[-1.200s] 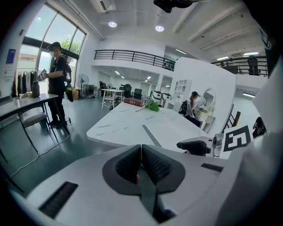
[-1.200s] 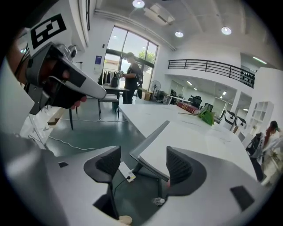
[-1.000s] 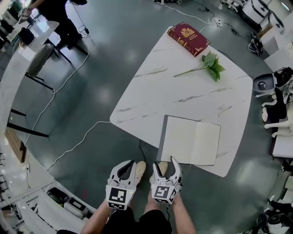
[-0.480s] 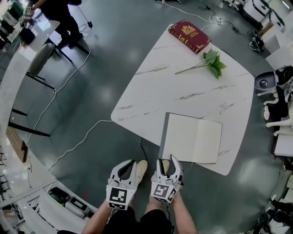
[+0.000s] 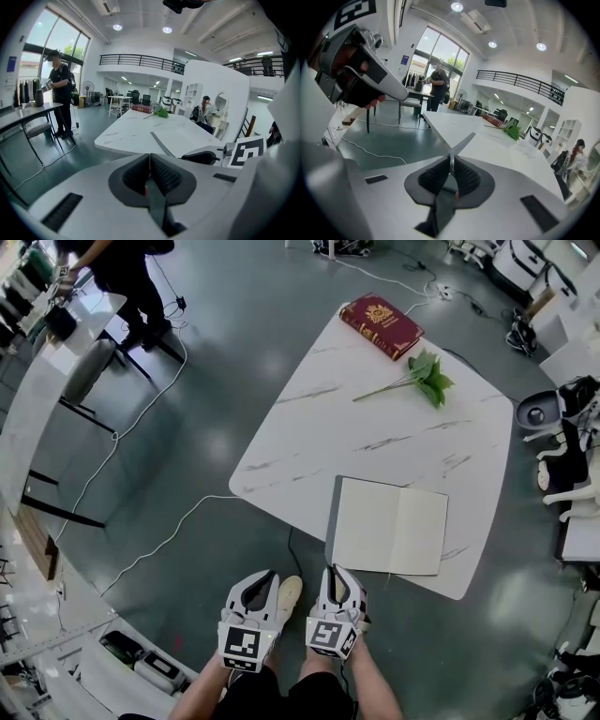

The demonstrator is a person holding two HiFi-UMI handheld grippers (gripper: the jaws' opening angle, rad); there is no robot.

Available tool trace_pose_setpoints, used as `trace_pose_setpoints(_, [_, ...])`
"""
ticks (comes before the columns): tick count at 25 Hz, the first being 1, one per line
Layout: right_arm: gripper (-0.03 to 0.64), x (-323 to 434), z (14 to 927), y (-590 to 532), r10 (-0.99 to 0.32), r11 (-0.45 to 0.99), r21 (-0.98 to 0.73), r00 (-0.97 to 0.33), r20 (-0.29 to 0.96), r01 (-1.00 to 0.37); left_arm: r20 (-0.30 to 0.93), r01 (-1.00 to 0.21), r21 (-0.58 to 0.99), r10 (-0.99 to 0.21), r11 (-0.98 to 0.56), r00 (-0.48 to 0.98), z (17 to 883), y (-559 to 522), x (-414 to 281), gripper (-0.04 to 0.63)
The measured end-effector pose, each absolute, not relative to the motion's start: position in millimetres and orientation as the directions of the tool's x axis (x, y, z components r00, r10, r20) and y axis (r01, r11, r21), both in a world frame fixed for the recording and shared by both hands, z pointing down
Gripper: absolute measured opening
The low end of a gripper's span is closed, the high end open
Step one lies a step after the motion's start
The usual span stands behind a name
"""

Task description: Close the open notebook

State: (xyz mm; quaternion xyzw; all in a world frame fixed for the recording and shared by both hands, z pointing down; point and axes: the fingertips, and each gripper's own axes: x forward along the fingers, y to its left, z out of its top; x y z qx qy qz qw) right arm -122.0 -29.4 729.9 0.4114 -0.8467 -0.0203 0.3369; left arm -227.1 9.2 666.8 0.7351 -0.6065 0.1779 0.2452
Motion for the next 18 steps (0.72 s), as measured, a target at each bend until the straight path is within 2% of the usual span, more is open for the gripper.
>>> trace_pose_setpoints(10, [0.040, -112, 690, -30, -0.705, 0.668, 0.279, -0.465, 0.536, -0.690, 0.531, -0.979, 0.115, -0.822, -0.170, 0.205, 628, 7, -219, 0.025])
trace_pose_setpoints(18, [0.037, -90, 645, -37, -0.752, 0.609, 0.256, -0.445, 0.485, -0.751, 0.494, -0.971, 0.086, -0.837, -0.224, 0.237, 588, -1, -205, 0.025])
